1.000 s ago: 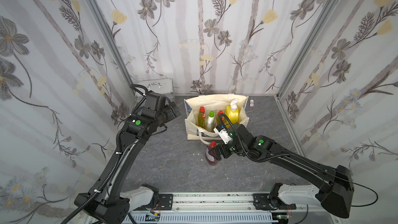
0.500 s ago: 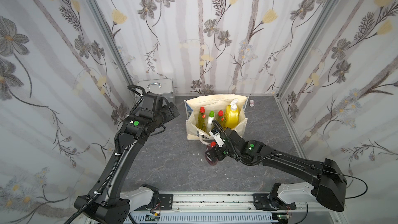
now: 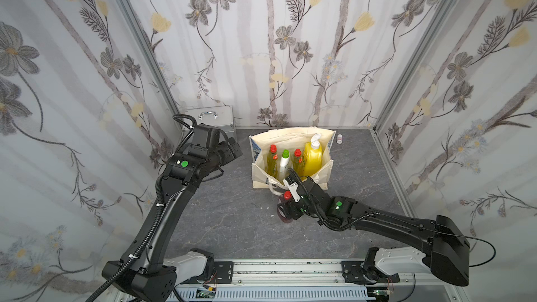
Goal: Pack dish soap into the shopping bag
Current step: Pick up the bottle of dish soap at the center of the board.
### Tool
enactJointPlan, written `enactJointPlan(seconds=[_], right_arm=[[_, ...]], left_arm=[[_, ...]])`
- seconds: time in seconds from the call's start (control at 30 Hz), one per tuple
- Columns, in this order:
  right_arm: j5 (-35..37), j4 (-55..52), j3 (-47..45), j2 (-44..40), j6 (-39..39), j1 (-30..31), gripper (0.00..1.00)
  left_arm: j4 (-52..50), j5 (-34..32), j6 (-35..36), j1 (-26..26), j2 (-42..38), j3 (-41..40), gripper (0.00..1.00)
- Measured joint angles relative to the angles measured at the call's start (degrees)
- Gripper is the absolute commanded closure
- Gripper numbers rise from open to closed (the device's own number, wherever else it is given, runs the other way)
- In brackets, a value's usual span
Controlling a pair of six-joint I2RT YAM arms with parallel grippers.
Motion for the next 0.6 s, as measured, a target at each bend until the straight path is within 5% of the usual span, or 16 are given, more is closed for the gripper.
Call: enactJointPlan(seconds=[0.6], right_arm=[[2.9, 1.3, 0.0, 0.0, 0.0, 1.0, 0.57]], left_arm=[[0.0, 1.3, 0.0, 0.5, 0.3, 0.0, 0.0]])
